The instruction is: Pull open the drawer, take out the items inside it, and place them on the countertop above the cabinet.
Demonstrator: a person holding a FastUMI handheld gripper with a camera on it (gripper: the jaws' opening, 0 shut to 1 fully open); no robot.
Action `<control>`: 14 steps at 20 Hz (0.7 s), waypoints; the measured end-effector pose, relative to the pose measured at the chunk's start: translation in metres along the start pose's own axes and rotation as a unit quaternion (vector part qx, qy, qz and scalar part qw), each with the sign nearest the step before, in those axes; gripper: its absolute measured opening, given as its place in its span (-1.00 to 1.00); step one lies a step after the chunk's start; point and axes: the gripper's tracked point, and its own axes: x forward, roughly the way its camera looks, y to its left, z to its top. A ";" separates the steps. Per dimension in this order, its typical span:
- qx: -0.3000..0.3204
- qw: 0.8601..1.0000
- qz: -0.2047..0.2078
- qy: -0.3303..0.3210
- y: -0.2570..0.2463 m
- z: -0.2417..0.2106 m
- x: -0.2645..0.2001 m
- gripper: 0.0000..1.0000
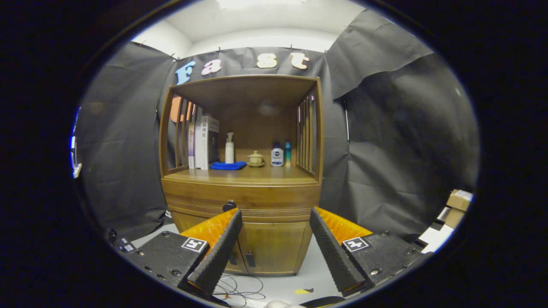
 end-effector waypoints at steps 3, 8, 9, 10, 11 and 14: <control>0.001 1.000 0.001 0.001 0.000 0.000 0.001 1.00; 0.002 1.000 0.003 0.000 0.008 0.000 0.012 1.00; 0.001 1.000 0.003 -0.001 0.011 0.001 0.016 1.00; 0.000 1.000 0.004 -0.002 0.013 0.000 0.021 1.00; 0.000 1.000 0.005 -0.001 0.017 0.000 0.028 1.00; 0.002 1.000 0.012 0.003 0.035 -0.003 0.049 1.00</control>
